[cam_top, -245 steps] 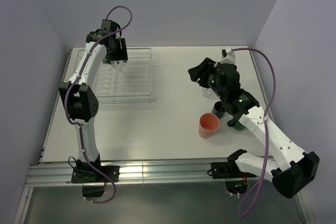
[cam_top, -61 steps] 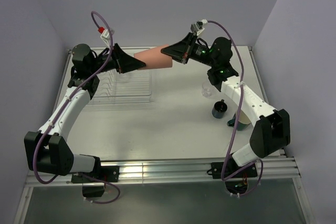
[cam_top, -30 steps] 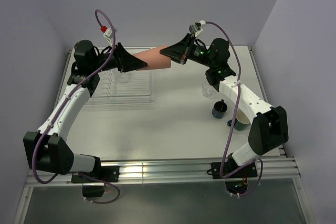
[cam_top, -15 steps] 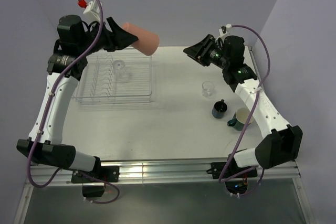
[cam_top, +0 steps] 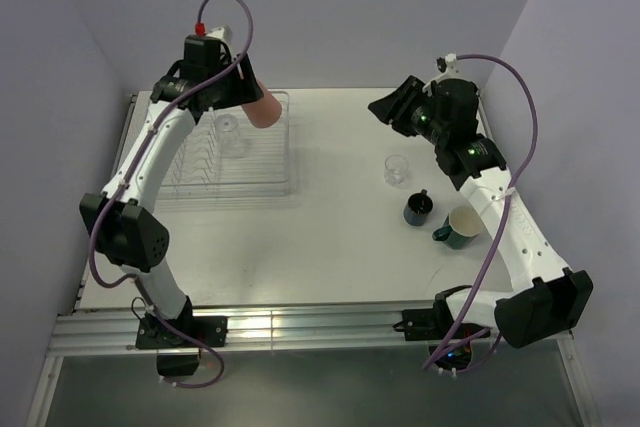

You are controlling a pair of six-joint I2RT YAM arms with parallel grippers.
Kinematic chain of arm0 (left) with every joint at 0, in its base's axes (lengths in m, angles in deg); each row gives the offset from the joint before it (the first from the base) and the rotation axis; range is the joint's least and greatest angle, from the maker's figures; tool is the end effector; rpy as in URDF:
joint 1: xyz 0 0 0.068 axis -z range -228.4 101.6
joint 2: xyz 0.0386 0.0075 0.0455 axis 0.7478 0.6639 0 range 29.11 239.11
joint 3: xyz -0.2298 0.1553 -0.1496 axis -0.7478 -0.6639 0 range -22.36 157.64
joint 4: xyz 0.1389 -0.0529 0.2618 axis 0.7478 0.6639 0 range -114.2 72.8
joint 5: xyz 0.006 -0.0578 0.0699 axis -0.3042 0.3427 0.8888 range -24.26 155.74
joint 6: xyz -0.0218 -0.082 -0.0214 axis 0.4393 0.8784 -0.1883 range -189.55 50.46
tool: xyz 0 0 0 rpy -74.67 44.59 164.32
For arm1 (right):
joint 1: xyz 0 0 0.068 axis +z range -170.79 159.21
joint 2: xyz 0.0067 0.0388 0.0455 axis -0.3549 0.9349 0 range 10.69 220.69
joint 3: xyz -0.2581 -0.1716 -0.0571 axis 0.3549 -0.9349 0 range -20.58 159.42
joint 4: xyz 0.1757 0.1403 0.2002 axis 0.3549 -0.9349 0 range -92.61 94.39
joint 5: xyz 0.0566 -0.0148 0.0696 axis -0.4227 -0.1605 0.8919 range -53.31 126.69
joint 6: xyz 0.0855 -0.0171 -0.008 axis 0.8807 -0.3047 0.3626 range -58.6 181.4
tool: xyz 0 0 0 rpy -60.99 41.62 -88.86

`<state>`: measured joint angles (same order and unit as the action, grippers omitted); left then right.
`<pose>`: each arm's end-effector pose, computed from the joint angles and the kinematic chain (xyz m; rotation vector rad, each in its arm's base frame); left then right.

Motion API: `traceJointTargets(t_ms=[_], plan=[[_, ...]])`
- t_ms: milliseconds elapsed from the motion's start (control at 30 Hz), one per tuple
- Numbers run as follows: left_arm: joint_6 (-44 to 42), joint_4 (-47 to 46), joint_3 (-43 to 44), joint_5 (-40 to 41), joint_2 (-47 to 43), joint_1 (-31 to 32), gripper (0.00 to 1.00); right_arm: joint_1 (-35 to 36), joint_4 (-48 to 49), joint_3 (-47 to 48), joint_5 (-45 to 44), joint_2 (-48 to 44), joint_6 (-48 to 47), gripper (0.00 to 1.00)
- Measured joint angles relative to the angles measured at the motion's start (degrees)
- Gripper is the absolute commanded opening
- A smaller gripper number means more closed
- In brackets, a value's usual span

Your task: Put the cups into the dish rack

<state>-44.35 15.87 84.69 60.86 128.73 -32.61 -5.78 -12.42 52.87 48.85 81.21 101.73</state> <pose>0.4558 -0.1358 0.4317 -0.1282 2.1778 -0.5048 0.3303 0.1055 0.4421 0.2604 1.8785 0.8657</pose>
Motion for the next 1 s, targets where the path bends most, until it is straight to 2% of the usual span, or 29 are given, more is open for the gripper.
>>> traceJointTargets(t_ms=[200,433,1000], plan=[[-0.33,-0.31,1.36,10.27,6.27,3.82,0.00,0.00,-1.18,-2.49,-0.66,-0.22,-1.70,0.49],[-0.31,-0.39,4.00,18.23,13.09,5.64,0.00,0.00,-2.10,-3.72,-1.22,-0.94,-3.50,0.49],[-0.48,-6.54,3.82,22.40,19.91,5.70,0.00,0.00,-1.68,-7.85,-1.62,-3.21,-5.33,0.49]])
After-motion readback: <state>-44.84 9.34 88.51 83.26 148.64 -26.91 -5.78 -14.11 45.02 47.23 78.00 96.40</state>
